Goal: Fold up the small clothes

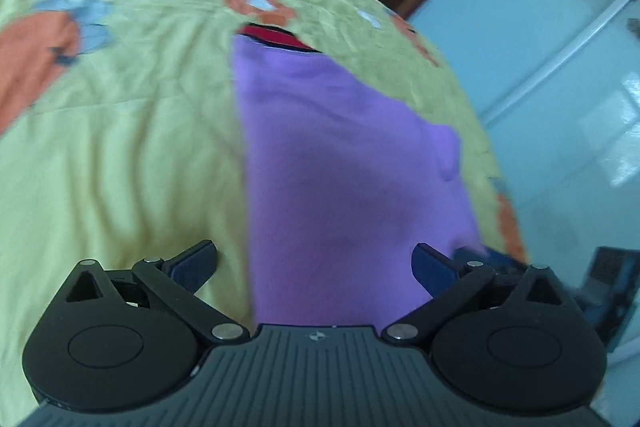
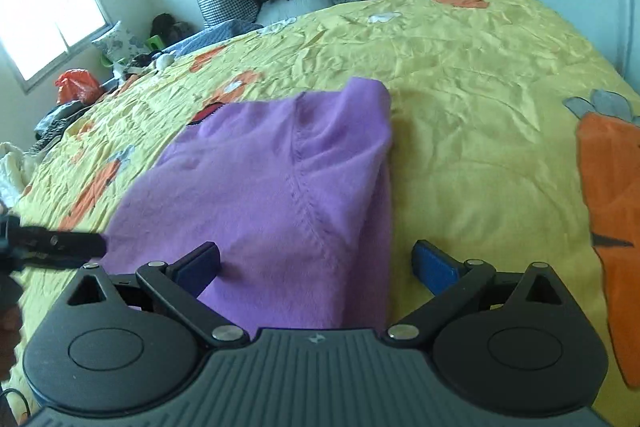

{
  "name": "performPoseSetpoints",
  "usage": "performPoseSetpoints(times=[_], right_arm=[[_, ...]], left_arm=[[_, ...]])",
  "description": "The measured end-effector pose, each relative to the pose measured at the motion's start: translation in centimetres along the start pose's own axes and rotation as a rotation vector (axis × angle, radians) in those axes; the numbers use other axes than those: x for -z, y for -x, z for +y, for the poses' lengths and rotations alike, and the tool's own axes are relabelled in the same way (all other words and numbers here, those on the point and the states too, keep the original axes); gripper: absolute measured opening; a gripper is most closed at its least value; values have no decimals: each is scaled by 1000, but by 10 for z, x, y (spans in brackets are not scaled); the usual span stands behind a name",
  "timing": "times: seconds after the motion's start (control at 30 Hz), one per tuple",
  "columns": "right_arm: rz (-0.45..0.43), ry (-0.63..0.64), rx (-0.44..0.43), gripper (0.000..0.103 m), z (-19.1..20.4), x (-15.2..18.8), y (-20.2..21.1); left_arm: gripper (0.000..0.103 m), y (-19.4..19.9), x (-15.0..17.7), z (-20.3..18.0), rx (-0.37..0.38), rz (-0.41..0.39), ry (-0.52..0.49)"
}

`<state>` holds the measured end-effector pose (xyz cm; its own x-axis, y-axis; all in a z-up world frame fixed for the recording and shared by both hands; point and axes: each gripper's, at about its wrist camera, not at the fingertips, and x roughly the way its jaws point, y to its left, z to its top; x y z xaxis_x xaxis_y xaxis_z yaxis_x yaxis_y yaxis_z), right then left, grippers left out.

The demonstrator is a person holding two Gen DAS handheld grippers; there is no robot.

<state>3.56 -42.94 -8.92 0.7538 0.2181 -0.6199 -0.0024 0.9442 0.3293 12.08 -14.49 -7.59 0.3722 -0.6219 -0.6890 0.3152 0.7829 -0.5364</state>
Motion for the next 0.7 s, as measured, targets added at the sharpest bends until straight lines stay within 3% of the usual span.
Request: performPoseSetpoints(times=[0.03,0.07,0.1,0.17,0.2,0.23,0.3,0.4,0.47,0.63,0.7], right_arm=[[11,24,7,103,4,0,-2],[21,38,-10,101,7,-1,-3],[24,29,-31,91,9,-1,-3],[26,35,-5,73,18,-2,-5],[30,35,-6,52,23,-3,-5],[30,25,-1,41,27,-4,-4],[15,62,28,31,41,-7,-1],[-30,107,34,28,65,-11,11],[-61,112,-6,27,81,-15,22],[-122,98,-98,25,117,-17,57],[-125,127,-91,28,128,-13,58]], left_arm=[[96,-3,-4,0,10,12,13],[78,-6,-7,-1,33,29,25],[69,-10,-8,1,51,46,50],[33,-13,-8,2,19,49,66],[30,-14,-7,6,36,56,66],[27,-13,-6,7,42,53,66],[24,-4,-6,-1,17,34,-10],[22,17,-4,-18,-14,-3,-99],[22,35,-4,-27,-27,-32,-142],[22,89,-10,-22,-16,-66,-136],[23,101,-10,-10,-21,-51,-132]])
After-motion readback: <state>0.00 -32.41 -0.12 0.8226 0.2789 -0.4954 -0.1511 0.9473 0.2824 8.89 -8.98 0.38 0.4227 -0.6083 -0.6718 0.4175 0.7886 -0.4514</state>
